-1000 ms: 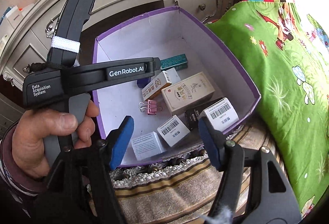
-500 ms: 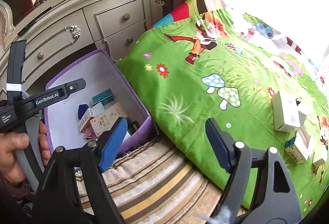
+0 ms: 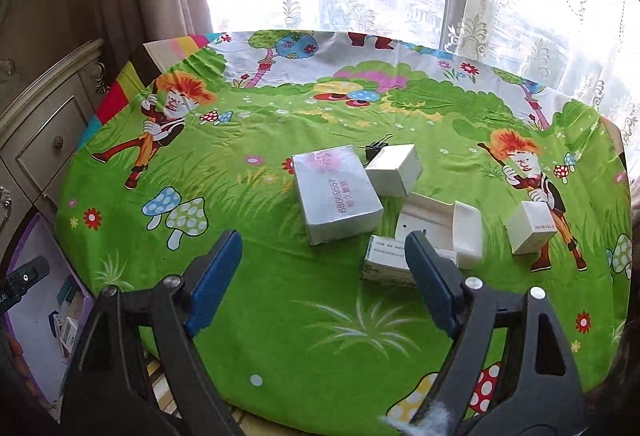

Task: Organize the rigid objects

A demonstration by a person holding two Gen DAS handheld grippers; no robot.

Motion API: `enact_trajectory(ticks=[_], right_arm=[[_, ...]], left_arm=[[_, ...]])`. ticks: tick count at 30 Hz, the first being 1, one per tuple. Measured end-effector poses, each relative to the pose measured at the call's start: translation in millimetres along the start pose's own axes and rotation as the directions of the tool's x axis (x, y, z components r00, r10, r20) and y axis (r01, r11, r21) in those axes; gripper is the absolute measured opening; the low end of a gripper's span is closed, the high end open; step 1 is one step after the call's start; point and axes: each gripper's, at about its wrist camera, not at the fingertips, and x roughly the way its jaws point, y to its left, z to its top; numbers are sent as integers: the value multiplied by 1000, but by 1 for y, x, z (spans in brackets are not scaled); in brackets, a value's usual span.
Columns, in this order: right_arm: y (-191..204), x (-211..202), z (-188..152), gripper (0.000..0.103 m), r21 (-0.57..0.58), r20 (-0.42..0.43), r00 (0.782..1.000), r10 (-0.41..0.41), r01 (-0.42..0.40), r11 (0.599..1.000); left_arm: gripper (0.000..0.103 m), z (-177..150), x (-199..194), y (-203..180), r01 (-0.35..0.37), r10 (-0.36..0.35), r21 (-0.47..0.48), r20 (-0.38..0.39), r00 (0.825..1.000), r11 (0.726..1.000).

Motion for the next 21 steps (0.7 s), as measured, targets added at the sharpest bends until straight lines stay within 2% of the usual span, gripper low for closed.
enact_trajectory(ticks=[3,6,15,21], right_arm=[[-24,9,-4,87,73,-15,999,-28,29,997],[-36,19,-8,87,96,-37,999,-29,33,995],[-41,43,-15,87,94,-76,996,-38,46,994],[-44,53,-12,87,95,-73,996,-48,54,994]], left_arm=[[83,2,5,-25,33,-33,38,-12,999,999],[84,4,10,-50,74,-72,69,-30,997,995],[90,17,28,-128,196,-188,136,-69,980,971],[95,30,44,-174,270,-258,125,-103,961,955]])
